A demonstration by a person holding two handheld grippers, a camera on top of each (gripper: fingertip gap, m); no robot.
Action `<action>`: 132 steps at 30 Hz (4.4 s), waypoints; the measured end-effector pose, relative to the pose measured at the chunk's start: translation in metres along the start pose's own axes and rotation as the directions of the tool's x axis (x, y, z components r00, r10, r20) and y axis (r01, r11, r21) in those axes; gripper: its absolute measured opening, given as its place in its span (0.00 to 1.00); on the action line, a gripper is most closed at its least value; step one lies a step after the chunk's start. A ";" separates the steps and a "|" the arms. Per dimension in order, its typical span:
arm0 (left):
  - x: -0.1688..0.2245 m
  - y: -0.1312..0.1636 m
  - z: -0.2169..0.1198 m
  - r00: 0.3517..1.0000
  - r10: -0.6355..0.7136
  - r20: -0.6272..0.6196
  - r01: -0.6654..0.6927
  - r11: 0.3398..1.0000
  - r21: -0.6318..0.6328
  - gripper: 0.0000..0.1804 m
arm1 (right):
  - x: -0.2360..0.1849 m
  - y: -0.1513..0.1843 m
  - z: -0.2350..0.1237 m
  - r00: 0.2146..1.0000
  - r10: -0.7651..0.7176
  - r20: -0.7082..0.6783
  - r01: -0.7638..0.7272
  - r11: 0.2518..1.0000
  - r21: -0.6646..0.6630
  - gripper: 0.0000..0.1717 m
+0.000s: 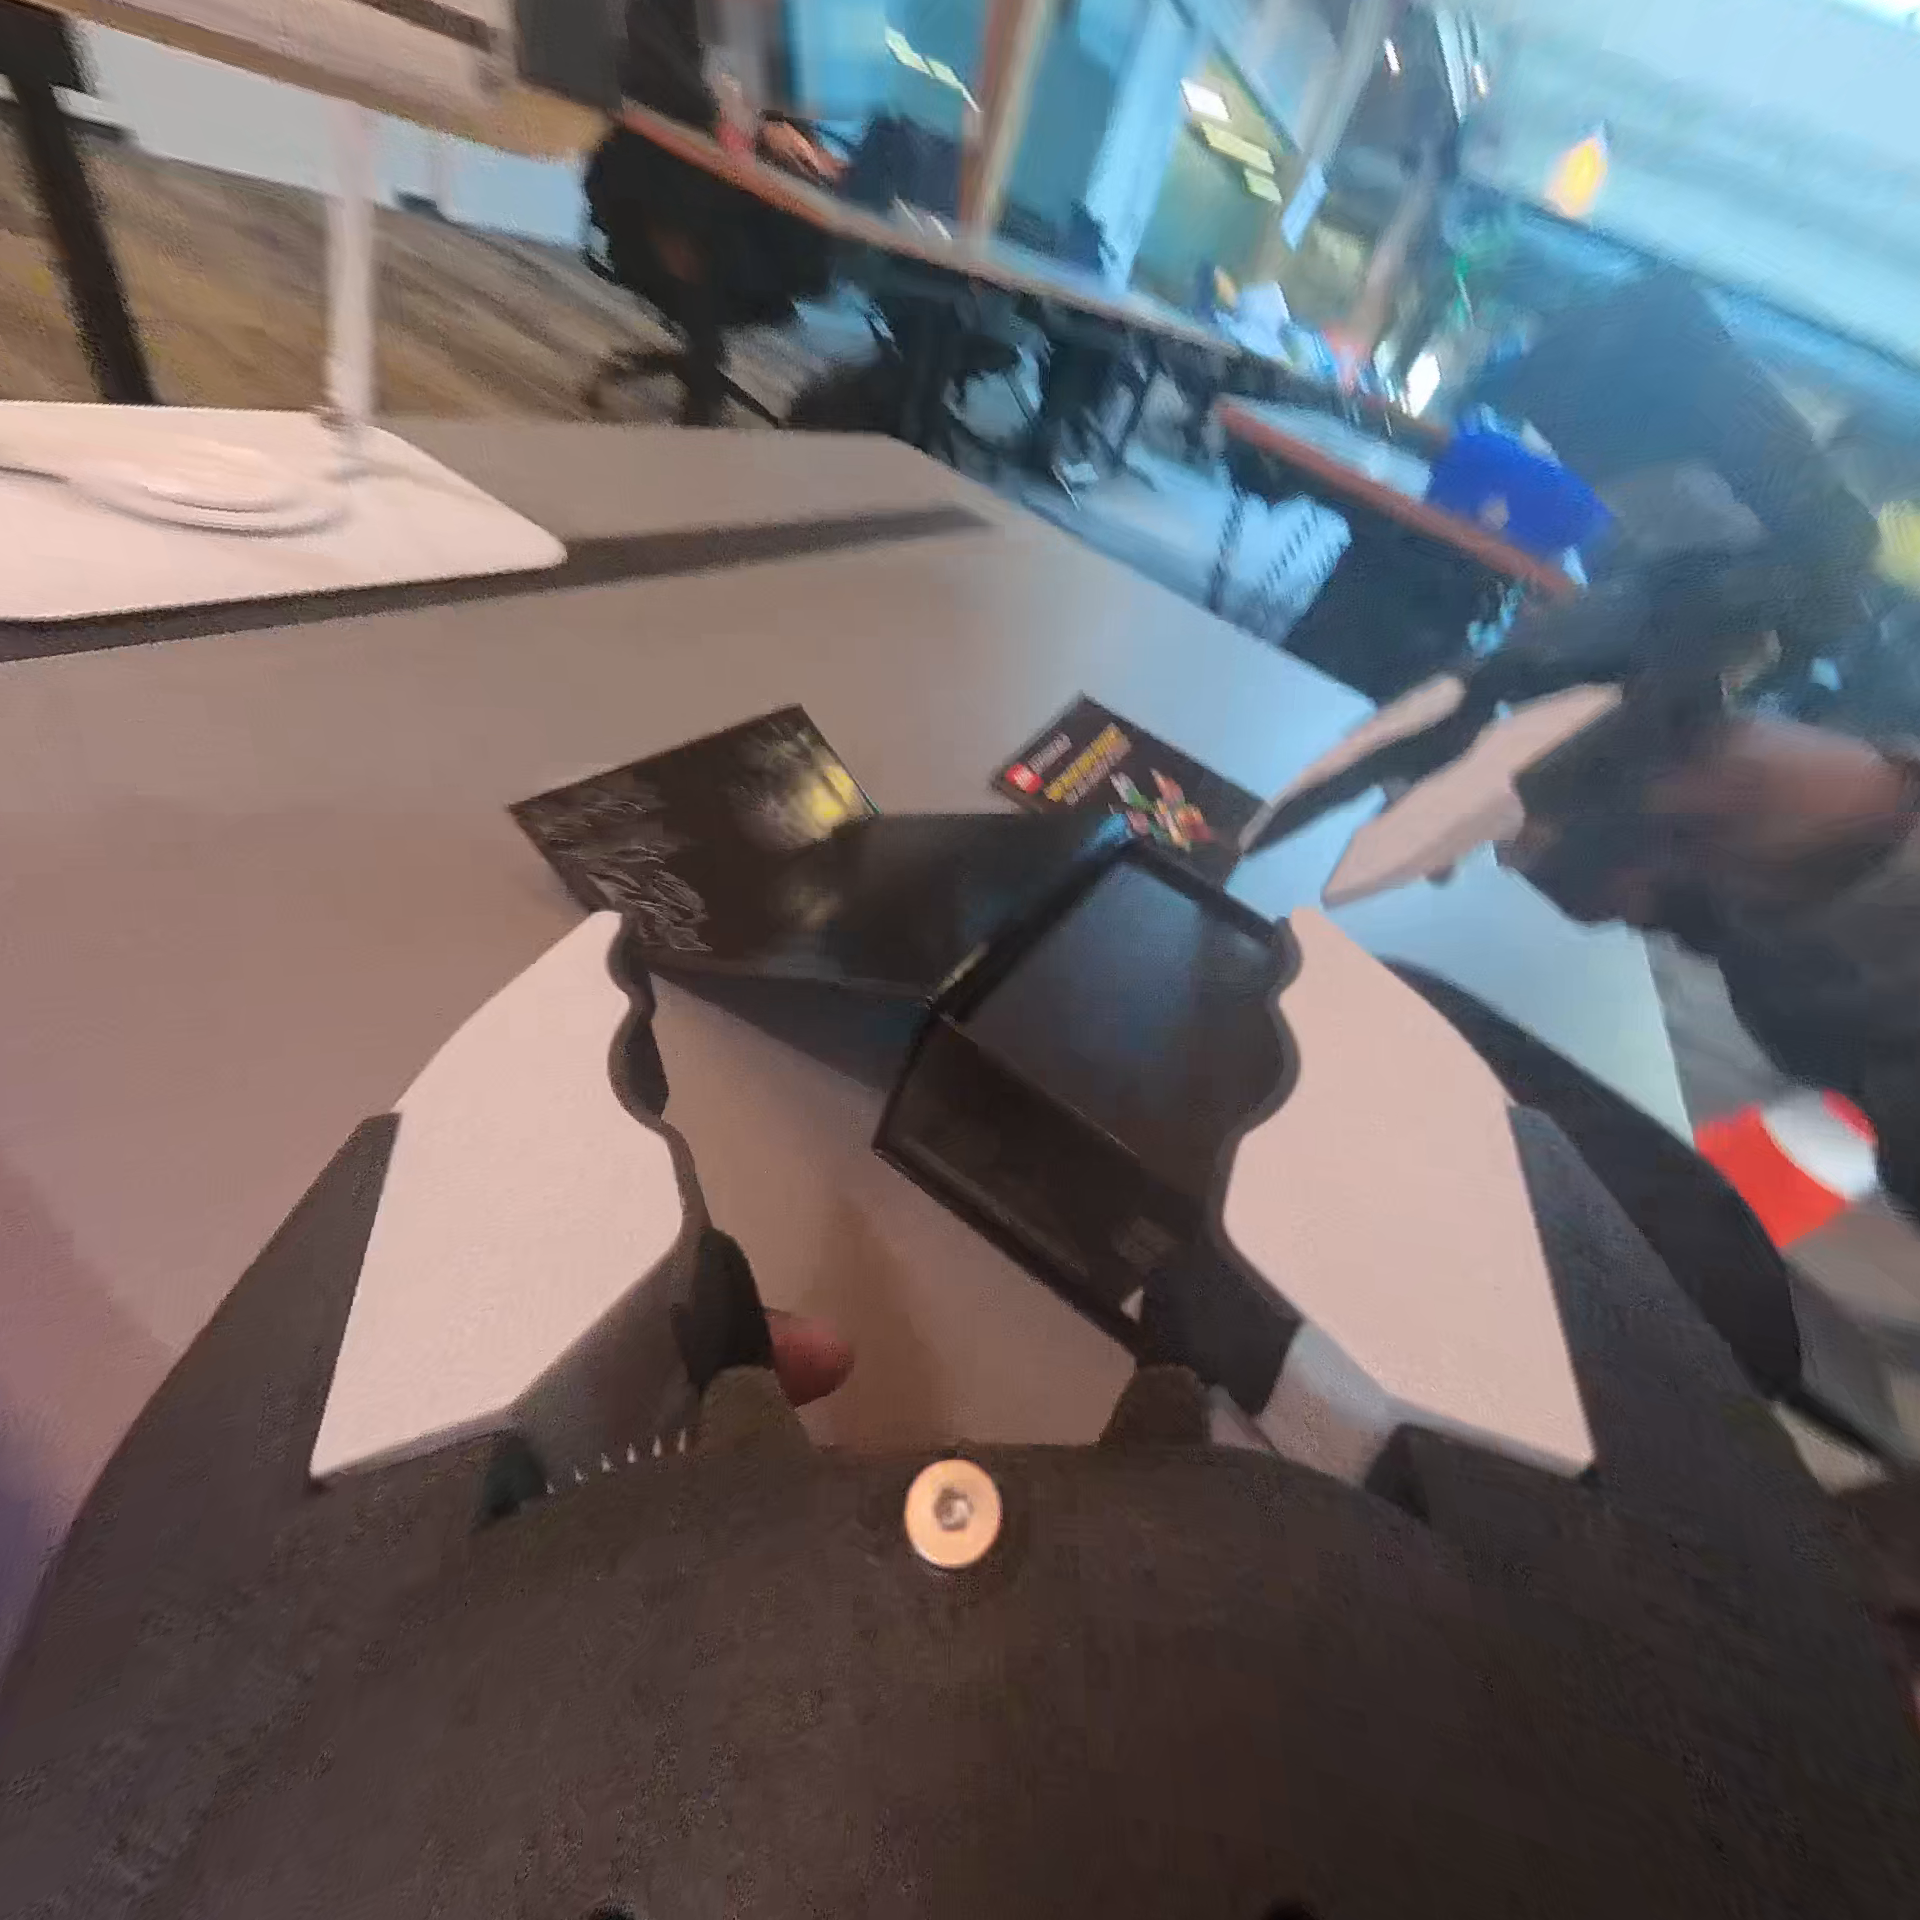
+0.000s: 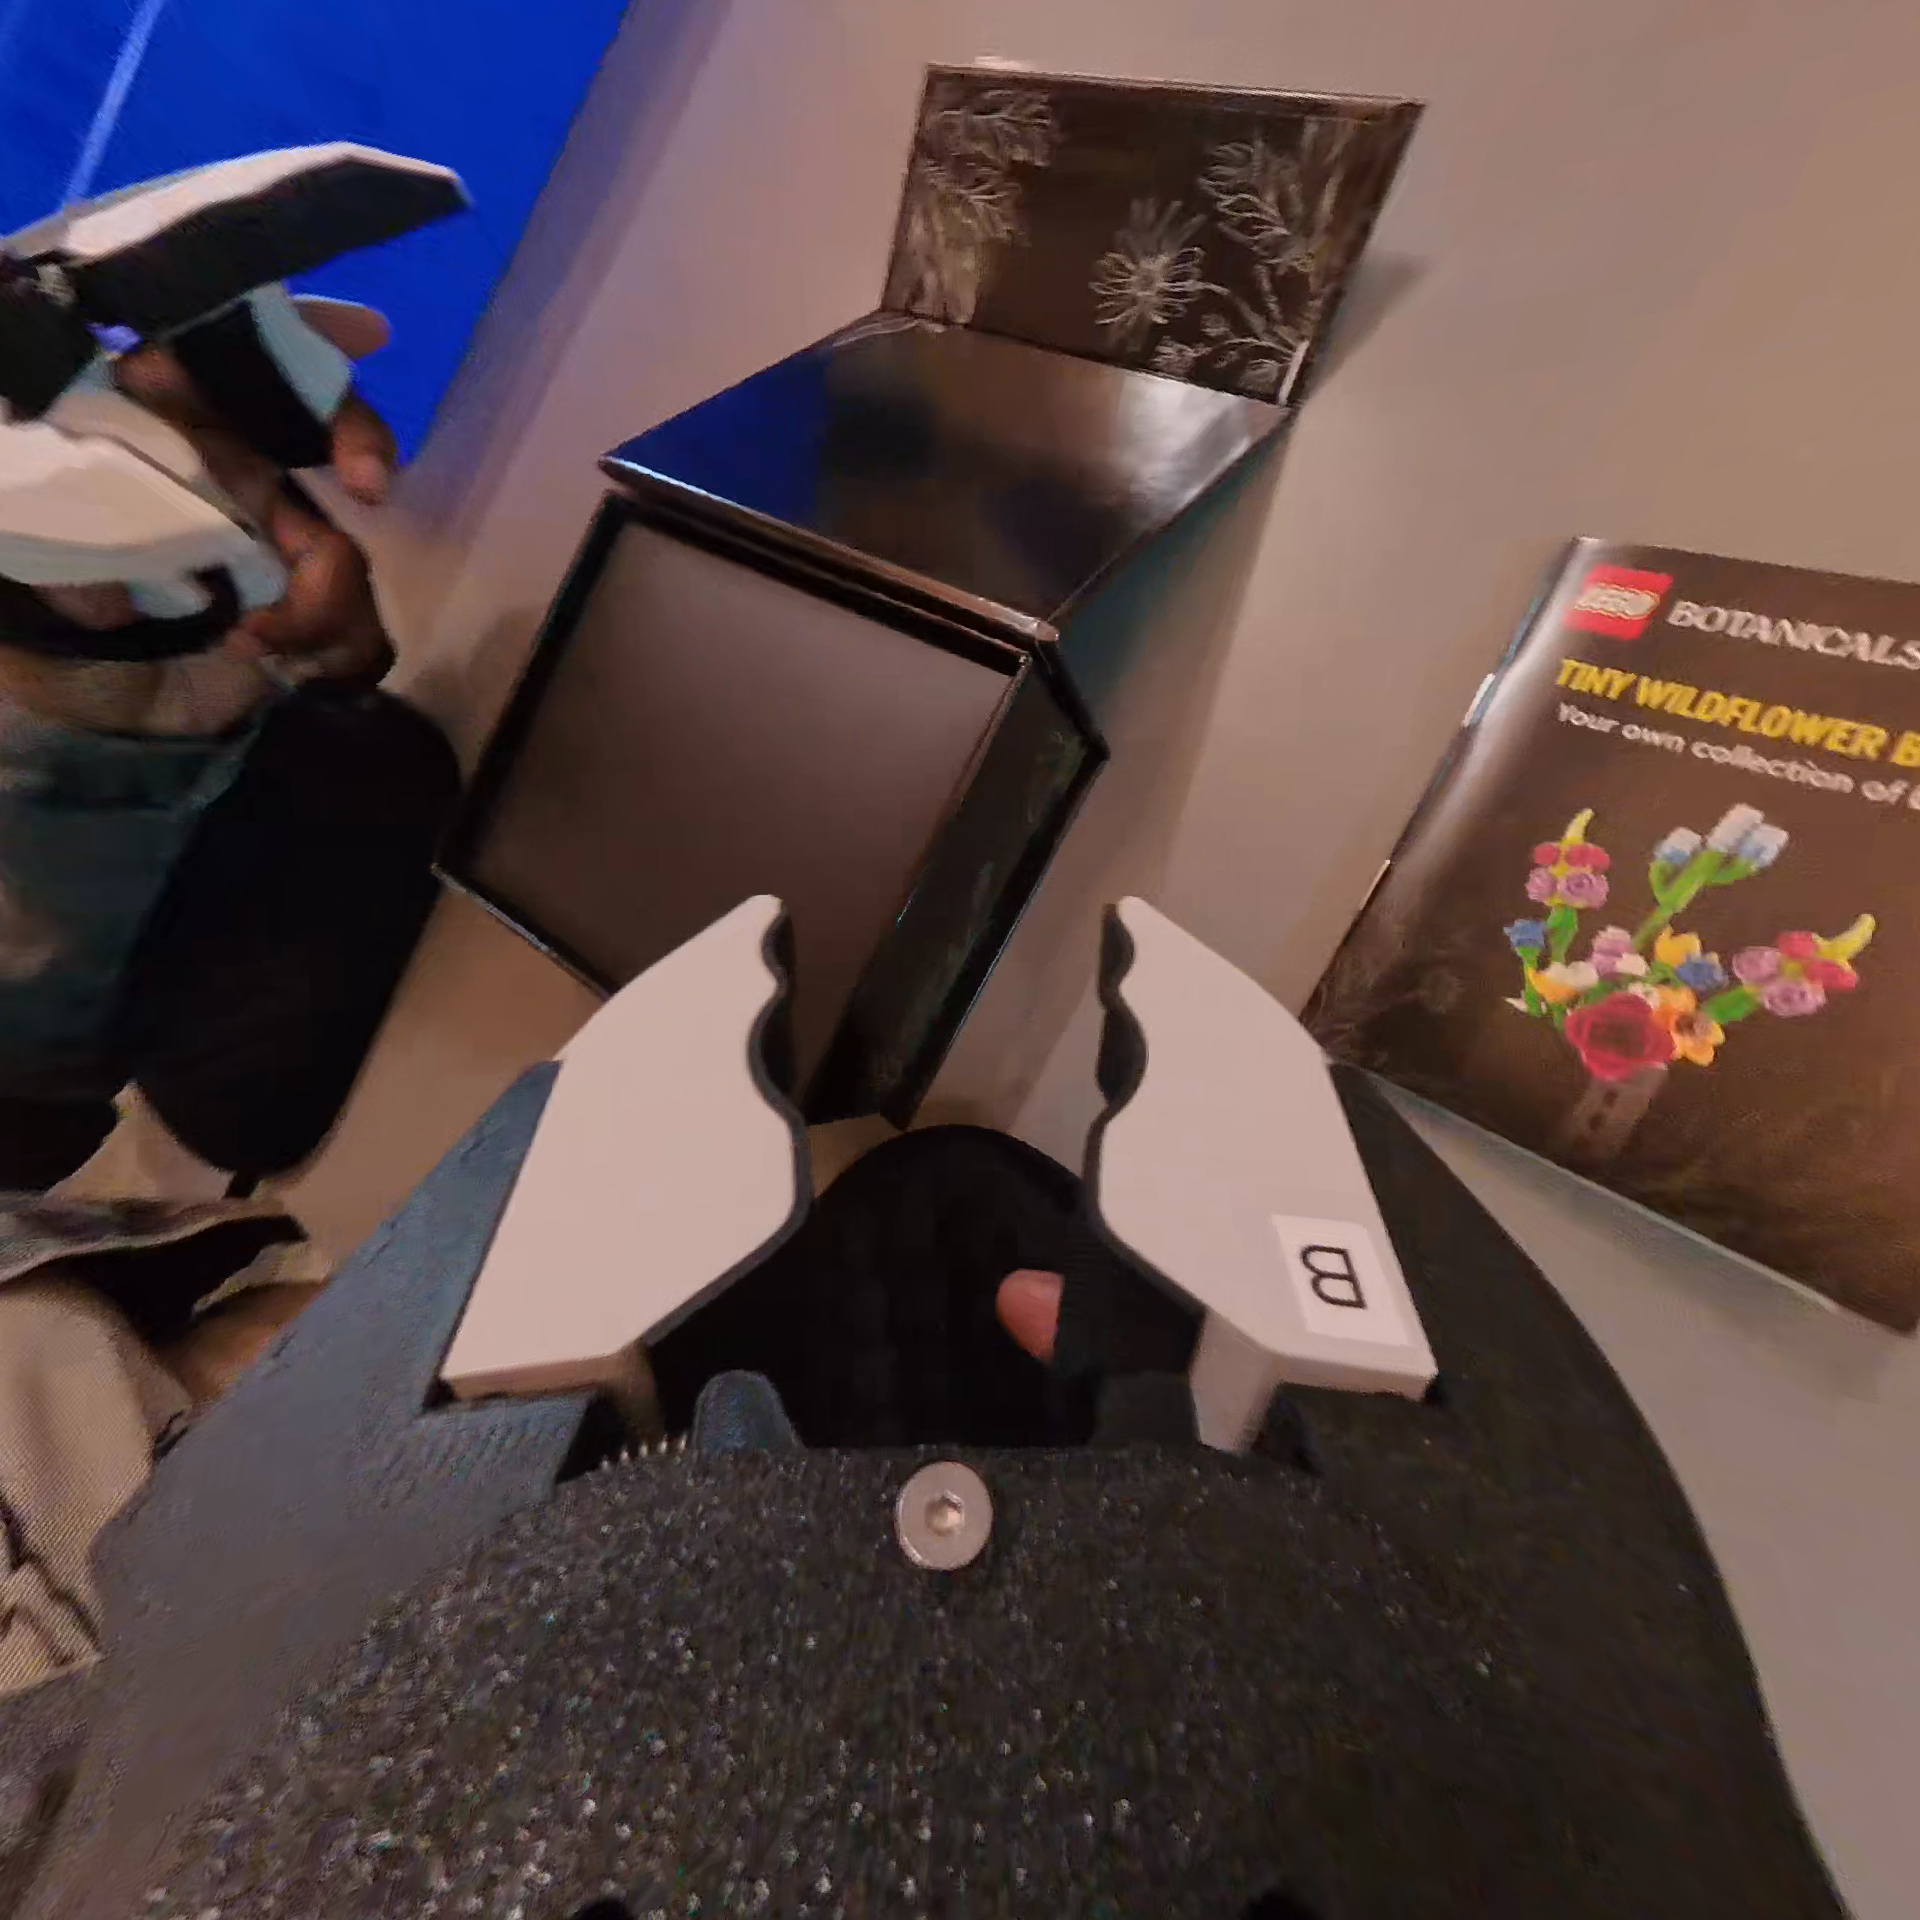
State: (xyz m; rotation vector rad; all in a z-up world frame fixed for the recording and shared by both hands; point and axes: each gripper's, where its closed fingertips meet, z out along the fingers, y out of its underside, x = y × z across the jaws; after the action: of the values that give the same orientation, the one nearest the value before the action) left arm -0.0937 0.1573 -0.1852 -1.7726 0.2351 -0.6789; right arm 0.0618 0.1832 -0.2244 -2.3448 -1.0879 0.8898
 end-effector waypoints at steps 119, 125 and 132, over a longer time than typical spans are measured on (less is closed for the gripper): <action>0.048 -0.017 0.014 0.880 -0.239 -0.410 0.258 0.966 -0.008 0.42 | -0.051 -0.124 -0.024 0.738 -0.143 0.659 -0.238 0.860 0.452 0.41; 0.049 -0.031 0.003 0.869 -0.203 -0.451 0.250 0.967 0.045 0.42 | -0.065 -0.080 -0.013 0.770 -0.283 0.572 -0.020 0.885 0.465 0.60; 0.068 -0.043 0.000 0.824 -0.085 -0.560 0.155 0.985 0.079 0.42 | -0.096 -0.073 -0.014 0.652 -0.512 0.559 0.155 0.812 0.563 0.42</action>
State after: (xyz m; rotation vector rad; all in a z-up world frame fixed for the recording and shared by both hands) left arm -0.0461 0.1373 -0.1231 -1.4432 0.4671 -1.2748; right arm -0.0136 0.1517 -0.1353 -1.3172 -1.3302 1.7195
